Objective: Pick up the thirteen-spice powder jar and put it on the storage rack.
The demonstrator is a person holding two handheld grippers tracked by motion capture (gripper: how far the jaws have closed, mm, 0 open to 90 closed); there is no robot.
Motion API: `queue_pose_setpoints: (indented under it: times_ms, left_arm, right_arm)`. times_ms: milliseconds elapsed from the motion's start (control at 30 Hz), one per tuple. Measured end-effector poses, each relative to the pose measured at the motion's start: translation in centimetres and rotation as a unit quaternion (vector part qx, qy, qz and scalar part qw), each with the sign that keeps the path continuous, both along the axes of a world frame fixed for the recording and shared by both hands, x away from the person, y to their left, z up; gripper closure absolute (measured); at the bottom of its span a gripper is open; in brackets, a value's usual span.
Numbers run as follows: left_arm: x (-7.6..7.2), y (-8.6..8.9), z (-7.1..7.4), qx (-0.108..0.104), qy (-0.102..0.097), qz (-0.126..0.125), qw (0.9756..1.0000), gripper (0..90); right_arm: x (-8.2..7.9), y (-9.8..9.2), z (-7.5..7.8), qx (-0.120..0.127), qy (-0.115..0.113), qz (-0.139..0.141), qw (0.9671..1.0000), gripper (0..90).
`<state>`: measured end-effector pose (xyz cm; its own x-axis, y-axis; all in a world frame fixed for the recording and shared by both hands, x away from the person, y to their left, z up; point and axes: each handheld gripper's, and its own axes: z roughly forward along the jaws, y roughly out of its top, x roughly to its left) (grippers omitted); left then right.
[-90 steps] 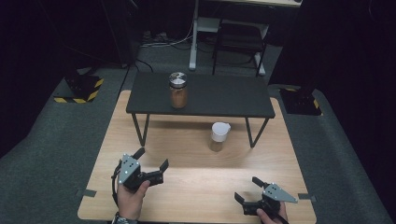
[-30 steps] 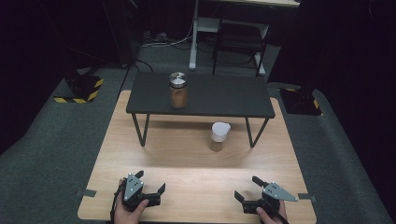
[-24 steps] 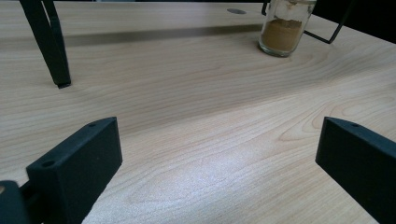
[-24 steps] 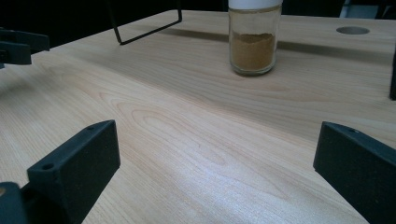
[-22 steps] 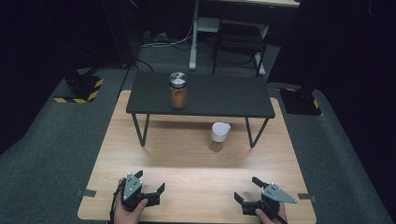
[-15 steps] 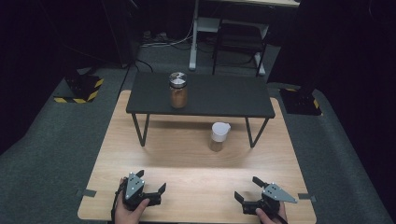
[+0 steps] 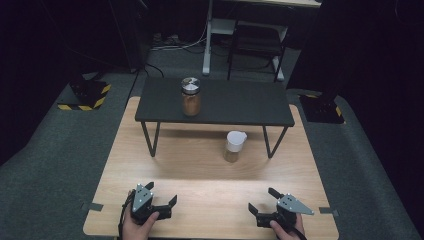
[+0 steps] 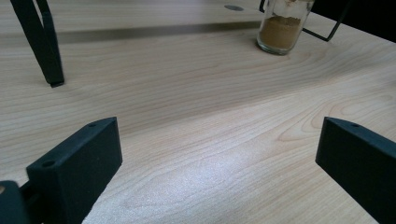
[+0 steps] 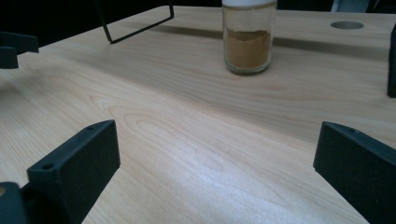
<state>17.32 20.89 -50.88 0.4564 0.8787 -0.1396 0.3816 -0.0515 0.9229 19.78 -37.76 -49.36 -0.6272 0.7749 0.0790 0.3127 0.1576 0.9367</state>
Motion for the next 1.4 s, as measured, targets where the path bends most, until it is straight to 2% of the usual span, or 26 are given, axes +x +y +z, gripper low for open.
queue_pose_setpoints:
  times_ms: [233,333,367,467,633,800,867,1033,1400]
  left_arm:
    - [-0.1,-0.2,0.0,0.006,-0.005,-0.002,1.0,0.6]
    - [0.0,-0.2,0.0,0.007,-0.003,-0.004,1.0,0.6]
    - [0.0,-0.2,0.0,0.005,-0.001,-0.001,1.0,0.6]
    - [0.0,-0.2,0.0,0.004,-0.002,0.0,1.0,0.6]
    - [-0.1,-0.3,0.0,0.007,-0.005,-0.003,1.0,0.6]
    - [-0.3,-0.4,0.0,0.007,-0.007,-0.002,0.9999,0.6]
    - [-0.3,-0.3,0.0,0.004,-0.005,-0.001,1.0,0.6]
    - [-0.3,-0.2,-0.1,0.001,-0.004,0.001,1.0,0.5]
    - [-0.2,-0.2,-0.1,-0.003,-0.003,0.001,1.0,0.6]
  right_arm:
    - [1.0,1.3,1.6,-0.007,-0.011,-0.007,0.9999,0.1]
    - [2.0,1.9,2.4,-0.01,-0.018,-0.009,0.9997,0.0]
    - [2.9,2.3,2.9,-0.008,-0.019,-0.01,0.9997,0.1]
    - [3.6,2.8,3.3,-0.01,-0.021,-0.011,0.9997,0.1]
    - [5.8,4.1,3.9,-0.021,-0.023,-0.014,0.9994,0.3]
    - [8.0,5.3,3.7,-0.024,-0.014,-0.021,0.9994,0.3]
    - [8.3,5.5,3.6,-0.025,-0.013,-0.021,0.9994,0.3]
    - [10.2,6.6,2.9,-0.031,-0.006,-0.026,0.9992,0.4]
    - [13.7,8.9,1.9,-0.03,-0.005,-0.04,0.9987,0.5]
